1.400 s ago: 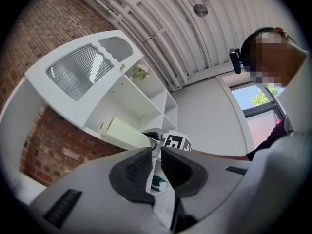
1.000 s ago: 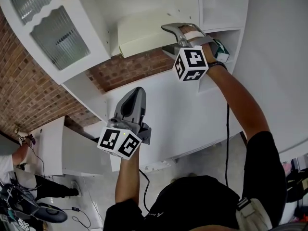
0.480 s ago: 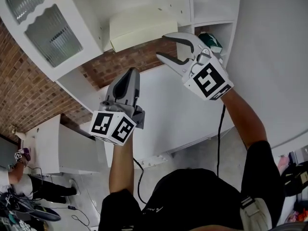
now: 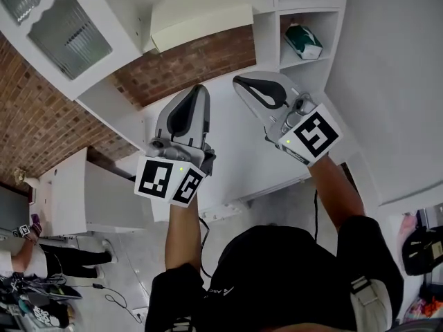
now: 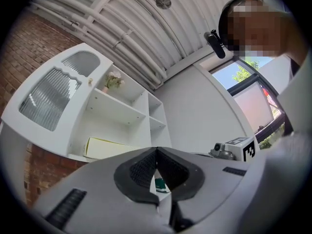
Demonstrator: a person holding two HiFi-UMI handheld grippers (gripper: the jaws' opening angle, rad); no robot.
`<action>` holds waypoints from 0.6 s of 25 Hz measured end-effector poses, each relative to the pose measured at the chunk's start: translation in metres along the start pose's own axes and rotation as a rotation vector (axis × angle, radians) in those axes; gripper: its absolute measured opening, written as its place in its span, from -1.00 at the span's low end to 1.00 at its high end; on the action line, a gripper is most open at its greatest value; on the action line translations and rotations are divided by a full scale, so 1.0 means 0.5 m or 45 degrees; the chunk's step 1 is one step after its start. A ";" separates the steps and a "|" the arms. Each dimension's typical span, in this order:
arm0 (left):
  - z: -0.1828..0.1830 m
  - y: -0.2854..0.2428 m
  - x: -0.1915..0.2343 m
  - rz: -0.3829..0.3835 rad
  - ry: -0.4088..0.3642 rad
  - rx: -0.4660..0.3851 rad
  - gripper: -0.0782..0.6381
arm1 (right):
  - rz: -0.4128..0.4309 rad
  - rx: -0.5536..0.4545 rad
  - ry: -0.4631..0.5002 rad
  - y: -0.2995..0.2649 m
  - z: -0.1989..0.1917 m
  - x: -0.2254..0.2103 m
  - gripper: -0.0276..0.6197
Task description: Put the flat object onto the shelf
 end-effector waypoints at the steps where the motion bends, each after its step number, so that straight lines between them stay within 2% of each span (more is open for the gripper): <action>1: -0.007 0.003 -0.004 0.002 0.000 0.003 -0.79 | 0.007 -0.017 -0.043 0.006 -0.003 0.006 -0.91; 8: -0.042 0.018 -0.012 0.011 0.019 0.029 -0.79 | 0.042 -0.082 -0.293 0.024 -0.021 0.028 -0.91; 15: -0.047 0.027 -0.003 0.024 0.048 0.030 -0.79 | 0.045 -0.065 -0.330 0.025 -0.034 0.034 -0.91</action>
Point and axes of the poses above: the fingertips, and each gripper's own axes: y backward along the fingers, x to its left, z out of its top, the point moved 3 cm from there along y, backward along the fingers, and after that the axes turned 9 degrees about y, right-handed, at the moved point
